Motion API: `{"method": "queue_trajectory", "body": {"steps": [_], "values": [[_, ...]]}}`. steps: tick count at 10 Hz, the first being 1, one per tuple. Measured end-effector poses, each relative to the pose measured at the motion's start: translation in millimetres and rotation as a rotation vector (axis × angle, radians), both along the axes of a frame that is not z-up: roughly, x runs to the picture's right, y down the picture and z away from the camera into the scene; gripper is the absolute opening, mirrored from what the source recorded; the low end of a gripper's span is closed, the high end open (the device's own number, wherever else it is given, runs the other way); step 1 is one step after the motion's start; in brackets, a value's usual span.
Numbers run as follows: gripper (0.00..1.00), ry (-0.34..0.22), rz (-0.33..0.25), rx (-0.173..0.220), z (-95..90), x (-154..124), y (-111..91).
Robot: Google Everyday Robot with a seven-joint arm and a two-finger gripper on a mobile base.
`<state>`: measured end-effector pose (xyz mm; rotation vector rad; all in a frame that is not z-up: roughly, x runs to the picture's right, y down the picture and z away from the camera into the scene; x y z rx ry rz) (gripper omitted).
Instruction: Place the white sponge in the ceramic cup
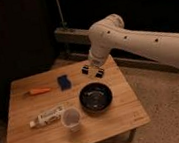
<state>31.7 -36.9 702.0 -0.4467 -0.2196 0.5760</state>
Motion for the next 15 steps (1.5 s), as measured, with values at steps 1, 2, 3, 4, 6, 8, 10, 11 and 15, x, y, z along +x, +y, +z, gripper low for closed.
{"method": "queue_trajectory", "body": {"steps": [1,2,3,4,6,8,10,11,15], "values": [[0.61,-0.046,0.066,0.027,-1.4,2.5,-2.4],[0.61,-0.065,0.089,0.039,-1.9,1.4,-3.9],[0.61,-0.074,0.105,0.046,-2.9,2.8,-5.2],[0.61,-0.074,0.106,0.045,-2.0,3.6,-4.1],[0.61,-0.064,0.092,0.047,-2.6,1.8,-4.9],[0.61,-0.033,0.004,0.063,-5.2,-21.1,-18.4],[0.61,-0.046,-0.063,0.073,0.3,-45.9,-31.7],[0.61,-0.032,-0.087,0.066,5.5,-54.3,-35.7],[0.61,0.283,0.13,-0.058,20.1,-46.9,-28.9]]}}
